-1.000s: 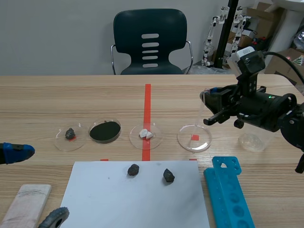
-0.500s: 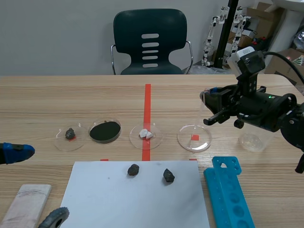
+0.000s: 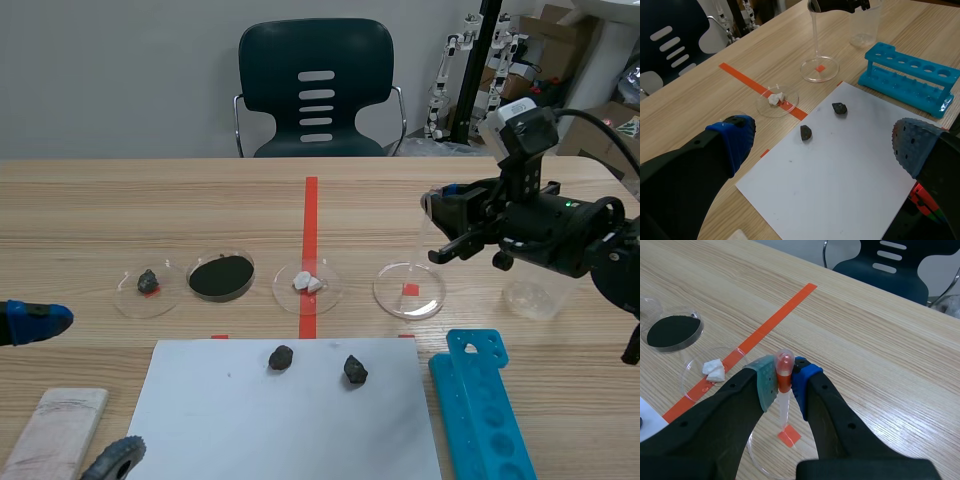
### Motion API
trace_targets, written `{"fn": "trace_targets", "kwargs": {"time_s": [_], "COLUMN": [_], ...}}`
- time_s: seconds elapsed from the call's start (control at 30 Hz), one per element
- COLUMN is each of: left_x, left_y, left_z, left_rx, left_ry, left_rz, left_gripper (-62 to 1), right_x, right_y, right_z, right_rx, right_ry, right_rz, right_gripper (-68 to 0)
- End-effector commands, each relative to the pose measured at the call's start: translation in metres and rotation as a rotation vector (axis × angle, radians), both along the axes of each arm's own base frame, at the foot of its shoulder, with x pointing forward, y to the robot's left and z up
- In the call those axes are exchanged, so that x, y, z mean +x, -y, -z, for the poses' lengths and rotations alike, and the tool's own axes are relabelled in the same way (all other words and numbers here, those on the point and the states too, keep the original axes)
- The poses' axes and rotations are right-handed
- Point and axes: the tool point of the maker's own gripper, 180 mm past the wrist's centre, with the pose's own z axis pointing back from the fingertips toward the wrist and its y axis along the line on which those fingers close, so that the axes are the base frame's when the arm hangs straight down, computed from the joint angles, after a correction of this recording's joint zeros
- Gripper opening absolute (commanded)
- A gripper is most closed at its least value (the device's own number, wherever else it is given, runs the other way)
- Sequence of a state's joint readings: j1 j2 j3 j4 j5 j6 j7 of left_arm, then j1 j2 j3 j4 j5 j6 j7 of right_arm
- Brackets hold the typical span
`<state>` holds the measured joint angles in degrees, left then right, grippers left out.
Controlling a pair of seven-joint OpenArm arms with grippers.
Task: Draw acid from the petri dish
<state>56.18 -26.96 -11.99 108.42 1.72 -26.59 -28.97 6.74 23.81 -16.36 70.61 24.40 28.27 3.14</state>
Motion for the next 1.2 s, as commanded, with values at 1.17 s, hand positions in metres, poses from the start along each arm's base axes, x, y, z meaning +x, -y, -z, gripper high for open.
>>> {"fn": "trace_targets", "kwargs": {"time_s": [1.17], "left_x": [0.002], "left_y": [0.003], "left_z": [-0.008], "left_rx": [-0.032], "left_ry": [0.023], "left_rz": [-0.005], "left_gripper": [-3.7], "right_x": [-0.027], "right_y": [-0.013], "right_z": [-0.105], "right_rx": [0.022], "right_ry": [0.126], "right_rz": [-0.196], "right_gripper": [-59.4]}}
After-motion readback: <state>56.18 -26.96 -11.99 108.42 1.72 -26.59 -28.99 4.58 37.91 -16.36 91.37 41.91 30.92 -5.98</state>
